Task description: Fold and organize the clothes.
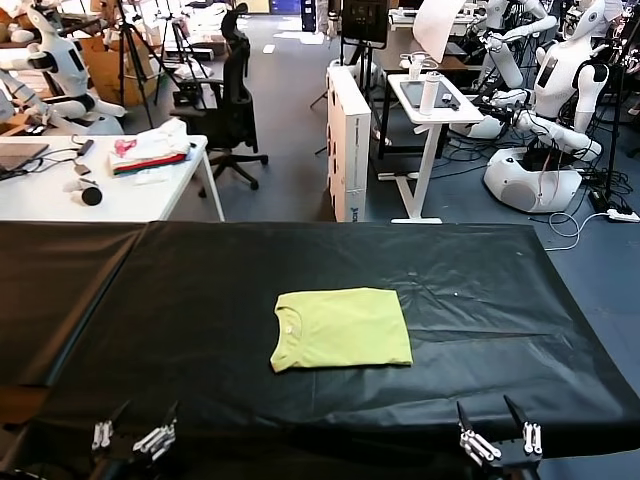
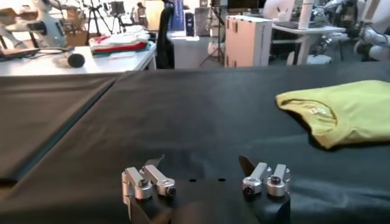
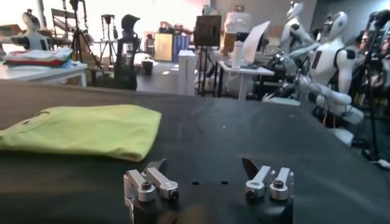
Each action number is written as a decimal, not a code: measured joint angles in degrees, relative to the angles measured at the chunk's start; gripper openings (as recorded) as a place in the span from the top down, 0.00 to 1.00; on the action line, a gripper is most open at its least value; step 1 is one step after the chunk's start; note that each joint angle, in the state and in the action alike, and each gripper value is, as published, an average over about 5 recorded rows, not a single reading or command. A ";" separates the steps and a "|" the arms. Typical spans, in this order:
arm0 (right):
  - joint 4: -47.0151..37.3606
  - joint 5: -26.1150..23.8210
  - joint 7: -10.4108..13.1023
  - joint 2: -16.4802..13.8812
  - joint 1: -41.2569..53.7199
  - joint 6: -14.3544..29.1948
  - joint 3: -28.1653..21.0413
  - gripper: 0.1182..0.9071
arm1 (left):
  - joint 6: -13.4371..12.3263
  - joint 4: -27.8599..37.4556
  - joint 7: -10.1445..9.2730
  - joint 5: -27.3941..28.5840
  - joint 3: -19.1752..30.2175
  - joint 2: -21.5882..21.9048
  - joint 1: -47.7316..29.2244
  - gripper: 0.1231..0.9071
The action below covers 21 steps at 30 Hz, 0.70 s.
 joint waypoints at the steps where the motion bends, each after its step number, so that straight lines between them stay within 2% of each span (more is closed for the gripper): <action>1: 0.01 0.02 0.03 0.05 -0.03 -0.04 -0.15 0.00 | -0.03 -0.02 0.06 0.05 0.00 -0.04 -0.07 0.00; 7: 0.09 0.00 0.08 0.35 0.08 -0.05 -0.29 0.00 | -1.02 0.72 0.84 0.32 0.30 -0.08 -0.94 0.00; 12: -0.16 -0.10 0.06 0.44 0.51 -0.06 -0.73 0.00 | -0.34 0.75 0.85 1.18 1.39 -0.23 -1.75 0.00; 17: -0.69 -0.16 0.06 0.49 1.36 -0.39 -1.62 0.00 | -1.70 1.18 2.10 1.73 1.67 -0.23 -2.10 0.00; 21: -0.71 -0.05 0.11 0.58 1.64 -0.80 -1.91 0.00 | -1.54 1.03 2.76 1.97 1.74 -0.07 -1.74 0.00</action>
